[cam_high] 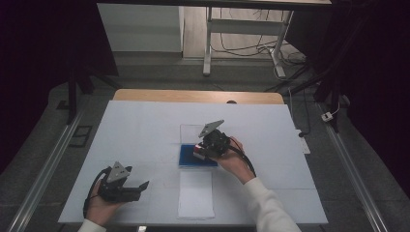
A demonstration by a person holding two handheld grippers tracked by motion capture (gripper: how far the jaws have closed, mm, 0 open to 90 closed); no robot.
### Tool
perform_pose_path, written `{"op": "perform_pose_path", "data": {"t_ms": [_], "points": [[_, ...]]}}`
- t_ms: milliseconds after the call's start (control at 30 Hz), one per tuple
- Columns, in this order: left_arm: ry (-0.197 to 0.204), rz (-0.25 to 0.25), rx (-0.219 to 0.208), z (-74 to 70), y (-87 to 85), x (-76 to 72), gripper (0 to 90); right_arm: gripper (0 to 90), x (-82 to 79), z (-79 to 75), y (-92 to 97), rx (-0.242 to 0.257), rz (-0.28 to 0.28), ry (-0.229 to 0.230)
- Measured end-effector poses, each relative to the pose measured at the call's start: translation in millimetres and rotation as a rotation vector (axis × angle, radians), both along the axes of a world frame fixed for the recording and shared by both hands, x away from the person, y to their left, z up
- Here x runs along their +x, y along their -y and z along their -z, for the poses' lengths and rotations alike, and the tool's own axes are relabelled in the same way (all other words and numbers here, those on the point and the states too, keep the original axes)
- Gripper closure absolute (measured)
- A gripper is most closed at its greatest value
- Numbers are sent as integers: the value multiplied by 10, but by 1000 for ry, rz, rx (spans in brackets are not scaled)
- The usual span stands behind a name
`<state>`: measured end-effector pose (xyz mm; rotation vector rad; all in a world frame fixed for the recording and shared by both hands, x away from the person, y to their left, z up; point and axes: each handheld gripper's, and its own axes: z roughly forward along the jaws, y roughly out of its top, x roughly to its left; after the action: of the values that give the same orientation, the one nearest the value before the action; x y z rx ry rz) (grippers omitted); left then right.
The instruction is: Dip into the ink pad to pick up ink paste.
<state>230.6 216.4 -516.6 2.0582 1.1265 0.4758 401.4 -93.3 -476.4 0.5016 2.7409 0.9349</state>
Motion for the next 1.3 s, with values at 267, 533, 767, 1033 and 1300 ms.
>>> {"op": "perform_pose_path", "data": {"t_ms": [267, 533, 767, 1033, 1300], "points": [[-2, 6, 4, 4, 5, -6, 176, 709, 4, 29, -25, -24, 22, -22], [-3, 2, 6, 5, 13, -13, 175, 709, -3, 42, -27, -32, 13, -3], [-4, 1, 6, 2, 15, -22, 175, 709, -27, 54, -31, -30, 21, 1], [-5, -1, 6, 7, 3, -19, 174, 706, -42, 49, -34, -35, 7, 23], [-4, -4, 6, 3, -22, -16, 175, 705, -59, -164, 75, 57, 21, 26]]}}
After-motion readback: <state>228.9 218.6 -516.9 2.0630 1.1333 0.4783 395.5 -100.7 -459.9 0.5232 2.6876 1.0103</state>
